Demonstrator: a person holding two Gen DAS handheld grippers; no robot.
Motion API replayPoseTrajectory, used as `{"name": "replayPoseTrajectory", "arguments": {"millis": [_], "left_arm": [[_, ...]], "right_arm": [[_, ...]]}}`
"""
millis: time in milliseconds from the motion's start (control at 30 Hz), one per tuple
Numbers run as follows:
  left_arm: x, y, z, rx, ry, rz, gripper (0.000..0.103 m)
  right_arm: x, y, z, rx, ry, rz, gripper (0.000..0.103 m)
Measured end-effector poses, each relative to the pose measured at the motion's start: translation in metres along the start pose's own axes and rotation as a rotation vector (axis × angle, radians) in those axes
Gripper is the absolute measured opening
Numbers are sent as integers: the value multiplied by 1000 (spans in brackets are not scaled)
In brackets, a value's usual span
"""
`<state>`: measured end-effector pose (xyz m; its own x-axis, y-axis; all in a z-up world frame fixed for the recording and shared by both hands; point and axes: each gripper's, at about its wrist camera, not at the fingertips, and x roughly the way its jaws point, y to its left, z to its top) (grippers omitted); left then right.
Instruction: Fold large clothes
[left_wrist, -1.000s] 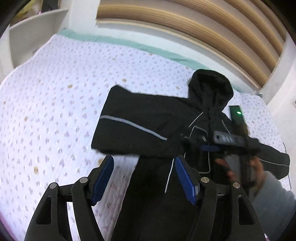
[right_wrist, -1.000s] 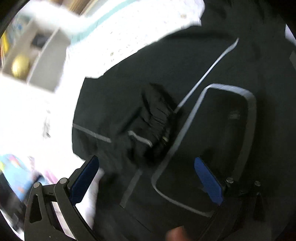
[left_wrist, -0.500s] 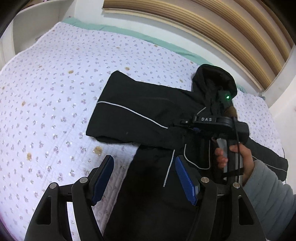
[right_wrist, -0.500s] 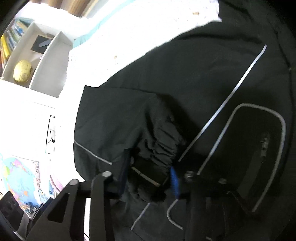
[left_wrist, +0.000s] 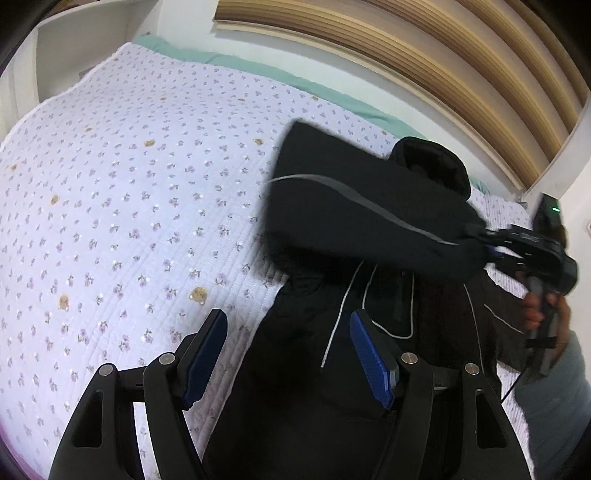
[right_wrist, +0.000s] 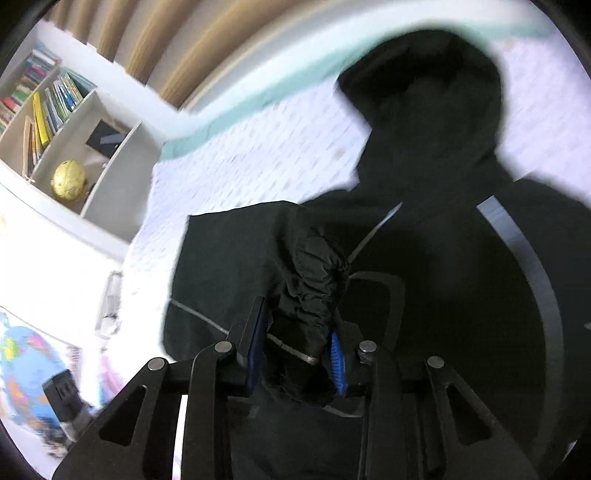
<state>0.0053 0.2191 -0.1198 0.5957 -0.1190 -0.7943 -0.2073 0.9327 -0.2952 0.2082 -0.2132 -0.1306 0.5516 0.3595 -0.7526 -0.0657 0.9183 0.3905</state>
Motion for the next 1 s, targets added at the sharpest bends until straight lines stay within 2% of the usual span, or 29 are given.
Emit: {"name": "replayPoseTrajectory", "arguments": {"millis": [167,233,333,433,533,667,867,1000], "left_arm": [[-1,1,-2,-10,-1,-6,70],[2,0,-2,-14,7,-14,70],[4,-6,-3,0,11,-35,70],[4,-15,-2,21,9,-42,70],[1,-22,-2,45,9,-47,70],[0,-25,-3,50,22,-35,70],[4,-25,-2,48,39,-22,70],[10,-34,-3,81,56,-7,70]], "right_arm": [[-77,-40,6,23,-103,-162,34],[-105,-70,8,50,-132,-236,34],[-116,-91,6,94,-147,-296,34],[-107,-120,10,169,-101,-333,33],[-94,-133,-8,199,-67,-350,32],[-68,-144,-26,181,-7,-463,32],[-49,-153,-48,138,71,-521,32],[-42,-151,-53,118,80,-528,33]]}}
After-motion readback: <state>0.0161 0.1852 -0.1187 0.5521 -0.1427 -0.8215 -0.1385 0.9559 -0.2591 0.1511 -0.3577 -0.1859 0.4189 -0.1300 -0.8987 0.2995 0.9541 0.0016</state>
